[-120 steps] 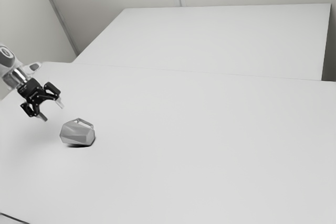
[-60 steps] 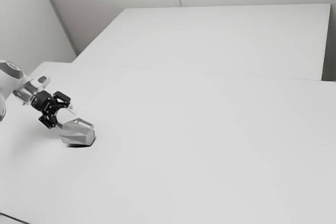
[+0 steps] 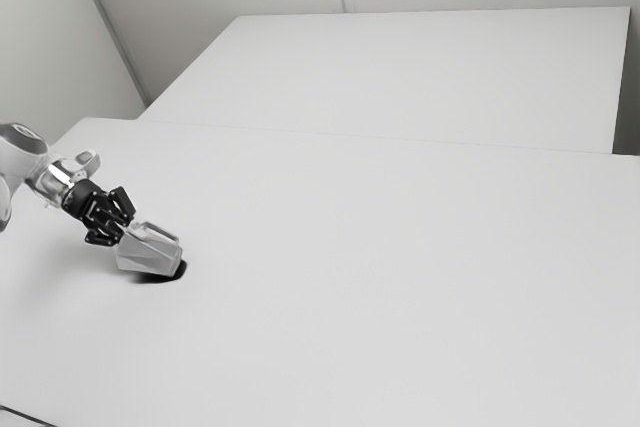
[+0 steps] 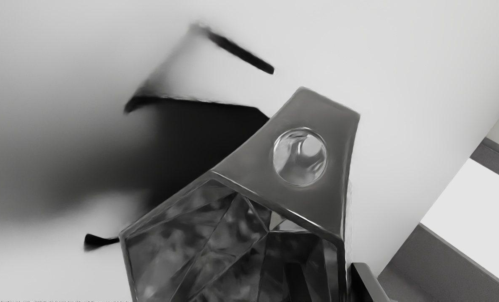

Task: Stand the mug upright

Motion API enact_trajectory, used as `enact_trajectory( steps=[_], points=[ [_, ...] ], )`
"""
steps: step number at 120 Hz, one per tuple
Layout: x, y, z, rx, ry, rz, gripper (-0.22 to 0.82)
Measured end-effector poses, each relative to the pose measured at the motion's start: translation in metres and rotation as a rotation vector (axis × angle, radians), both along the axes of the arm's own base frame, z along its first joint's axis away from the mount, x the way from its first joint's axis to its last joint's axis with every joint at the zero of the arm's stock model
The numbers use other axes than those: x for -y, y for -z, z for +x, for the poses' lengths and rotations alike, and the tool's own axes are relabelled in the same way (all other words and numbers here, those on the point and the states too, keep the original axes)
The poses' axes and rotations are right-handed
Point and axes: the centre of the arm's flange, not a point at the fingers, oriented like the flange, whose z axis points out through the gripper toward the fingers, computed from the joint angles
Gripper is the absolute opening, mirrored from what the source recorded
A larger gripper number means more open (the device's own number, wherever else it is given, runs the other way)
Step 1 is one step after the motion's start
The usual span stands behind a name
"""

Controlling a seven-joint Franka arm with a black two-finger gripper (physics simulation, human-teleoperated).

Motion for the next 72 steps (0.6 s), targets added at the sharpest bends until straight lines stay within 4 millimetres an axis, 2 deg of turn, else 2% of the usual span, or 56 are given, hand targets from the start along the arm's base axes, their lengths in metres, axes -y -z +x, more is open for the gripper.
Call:
enact_trajectory(
  steps=[17, 37, 58, 72],
  points=[
    [0.001, -0.009, 0.006, 0.006, 0.009, 0.017, -0.12],
    [0.003, -0.019, 0.012, 0.009, 0.033, 0.05, -0.16],
    [0.051, -0.081, 0.039, 0.07, 0.209, 0.265, -0.18],
    [0.087, -0.1, 0.044, 0.102, 0.305, 0.418, -0.18]
  ],
)
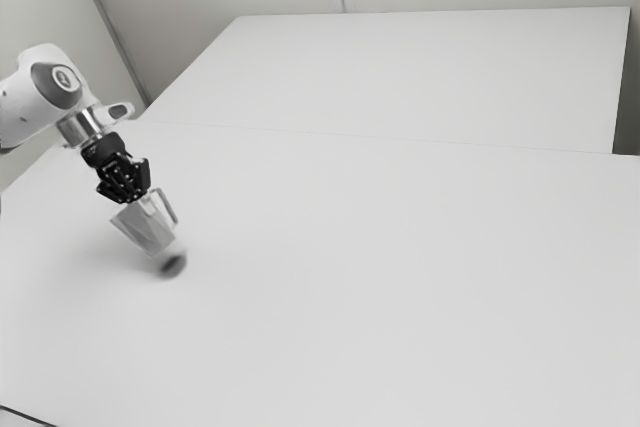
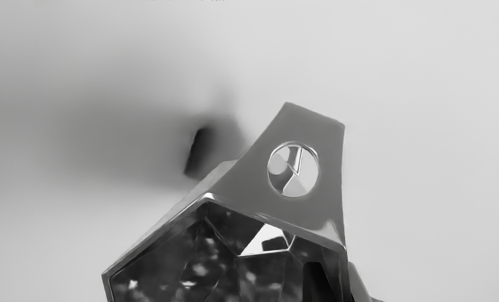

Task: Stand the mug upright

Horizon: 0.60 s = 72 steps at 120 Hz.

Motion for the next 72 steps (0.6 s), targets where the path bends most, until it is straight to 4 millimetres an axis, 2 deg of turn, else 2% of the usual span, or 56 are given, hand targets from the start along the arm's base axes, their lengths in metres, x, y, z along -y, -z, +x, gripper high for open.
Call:
enact_trajectory(
  steps=[12, 20, 36, 72],
  points=[
    [0.044, -0.005, -0.003, 0.037, 0.065, 0.118, -0.18],
    [0.063, -0.004, -0.004, 0.071, 0.089, 0.188, -0.18],
    [0.089, -0.009, 0.002, 0.139, 0.114, 0.302, -0.18],
    [0.128, 0.006, 0.009, 0.199, 0.062, 0.391, -0.18]
  ],
)
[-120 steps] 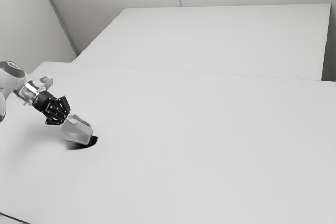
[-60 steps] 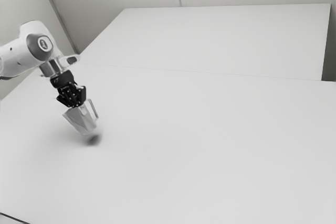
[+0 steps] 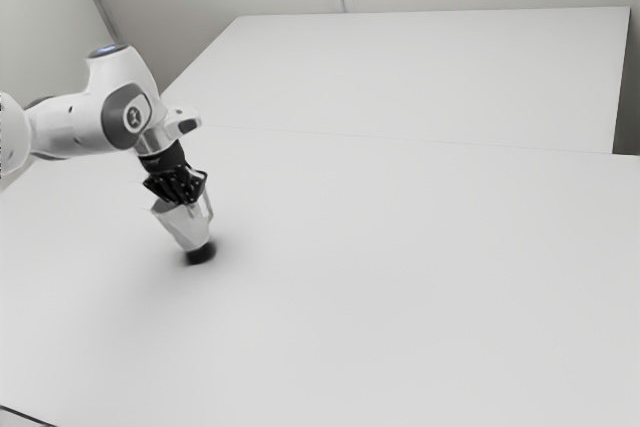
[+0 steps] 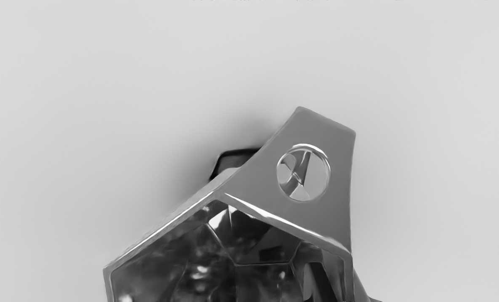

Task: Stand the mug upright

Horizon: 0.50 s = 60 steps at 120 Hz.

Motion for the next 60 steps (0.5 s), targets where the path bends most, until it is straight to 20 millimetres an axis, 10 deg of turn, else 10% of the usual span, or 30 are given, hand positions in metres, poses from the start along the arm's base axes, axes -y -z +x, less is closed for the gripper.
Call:
enact_trajectory(
  steps=[51, 60],
  points=[
    [0.026, 0.038, 0.018, 0.021, -0.084, 0.024, -0.18],
    [0.033, 0.038, 0.02, 0.029, -0.085, 0.023, -0.01]
  ],
)
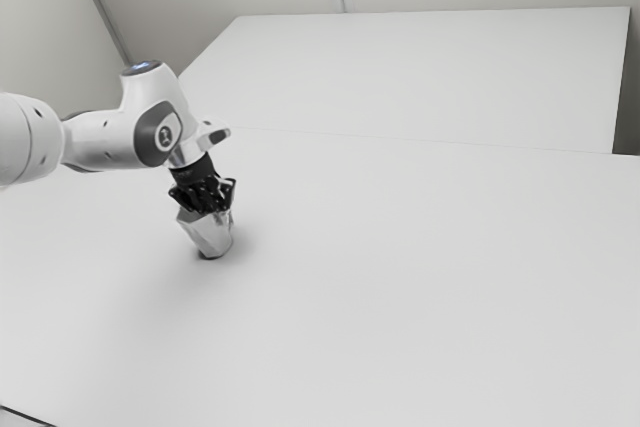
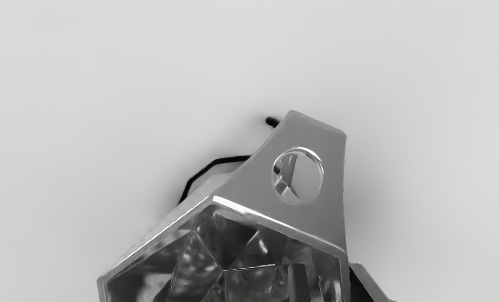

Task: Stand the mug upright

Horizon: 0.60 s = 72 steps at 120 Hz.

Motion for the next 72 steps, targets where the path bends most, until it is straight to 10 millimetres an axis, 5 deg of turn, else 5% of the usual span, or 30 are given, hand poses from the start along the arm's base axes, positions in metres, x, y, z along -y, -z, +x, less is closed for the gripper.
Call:
enact_trajectory(
  steps=[29, 47, 72],
  points=[
    [0.013, -0.036, 0.0, 0.06, 0.006, 0.02, 0.4],
    [0.025, -0.066, 0.002, 0.103, 0.031, 0.045, 0.5],
    [0.03, -0.141, 0.017, 0.129, 0.076, 0.132, 0.57]
  ],
)
